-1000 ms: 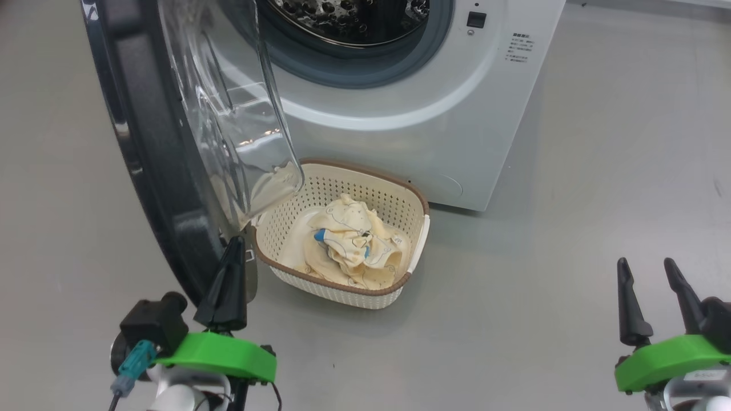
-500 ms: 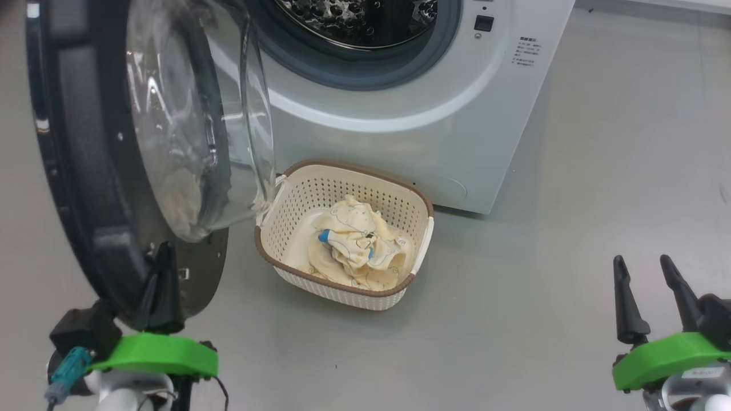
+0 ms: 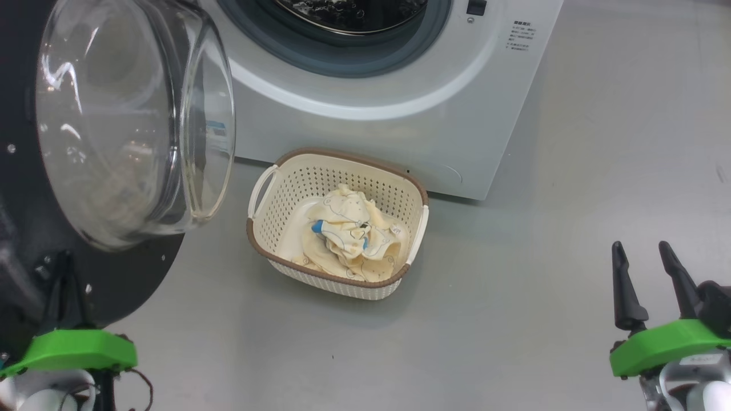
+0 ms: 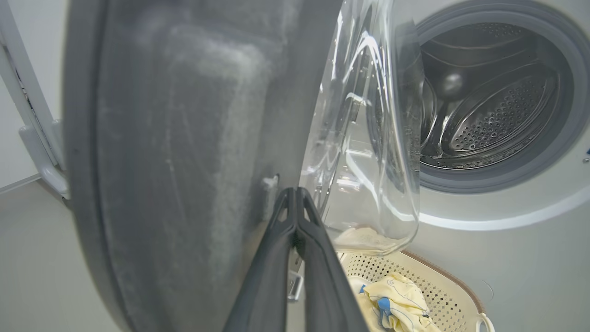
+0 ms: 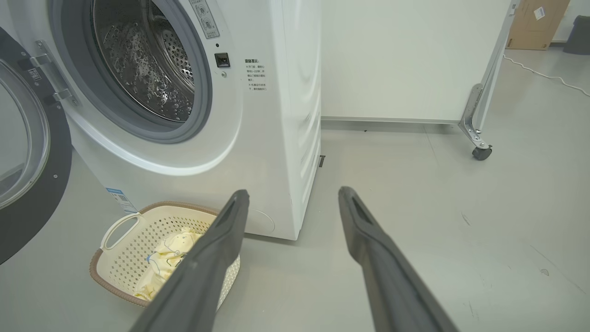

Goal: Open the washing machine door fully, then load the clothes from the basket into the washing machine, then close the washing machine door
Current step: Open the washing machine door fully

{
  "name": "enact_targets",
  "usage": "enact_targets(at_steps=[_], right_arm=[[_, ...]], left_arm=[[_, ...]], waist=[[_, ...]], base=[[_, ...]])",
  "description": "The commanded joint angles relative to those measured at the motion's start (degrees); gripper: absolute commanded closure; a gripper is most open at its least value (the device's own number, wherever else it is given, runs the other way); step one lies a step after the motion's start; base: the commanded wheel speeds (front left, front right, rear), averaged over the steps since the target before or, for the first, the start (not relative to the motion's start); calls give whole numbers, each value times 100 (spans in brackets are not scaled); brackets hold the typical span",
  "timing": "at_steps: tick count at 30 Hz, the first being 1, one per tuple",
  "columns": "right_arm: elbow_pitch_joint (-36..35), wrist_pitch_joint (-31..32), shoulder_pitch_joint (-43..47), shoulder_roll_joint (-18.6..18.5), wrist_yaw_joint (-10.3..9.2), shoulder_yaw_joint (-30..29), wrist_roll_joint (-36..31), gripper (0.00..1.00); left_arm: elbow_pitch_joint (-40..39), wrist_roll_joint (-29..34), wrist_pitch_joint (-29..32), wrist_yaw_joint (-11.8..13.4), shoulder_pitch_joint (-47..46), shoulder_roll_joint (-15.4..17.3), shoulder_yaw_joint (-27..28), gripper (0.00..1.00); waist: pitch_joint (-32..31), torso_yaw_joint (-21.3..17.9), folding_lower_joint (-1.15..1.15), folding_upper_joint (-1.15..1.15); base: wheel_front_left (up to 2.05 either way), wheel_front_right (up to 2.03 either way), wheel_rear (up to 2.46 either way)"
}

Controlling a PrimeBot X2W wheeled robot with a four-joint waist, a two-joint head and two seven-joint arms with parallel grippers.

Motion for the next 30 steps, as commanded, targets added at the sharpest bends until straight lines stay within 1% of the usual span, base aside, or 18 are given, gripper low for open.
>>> enact_targets(at_steps=[1,9,16,23,30], right_arm=[[-171,-50,-246,-73,1,133,60,0],[-183,-67,-342,-73,1,107,95,0],[-176,-87,-460,-73,1,144,138,0],[-192,-86,-601,-73,1,182,141,0],[-147,-116,-742,-73,1,256,188,0]], left_arm=[[-19,-52,-57,745,-137,307,455,100],[331,-153,-79,698,-266,506,1040,100],[620,-163,-83,589,-502,605,1388,100],[938,-64,-84,426,-812,667,1795,100],[1411,115,-85,138,-1070,873,2056,100]], waist=[[28,-7,0,0],[179,-1,0,0],[335,10,0,0],[551,-27,0,0],[655,-81,0,0]], base=[[0,0,0],[0,0,0],[0,0,0],[0,0,0],[0,0,0]])
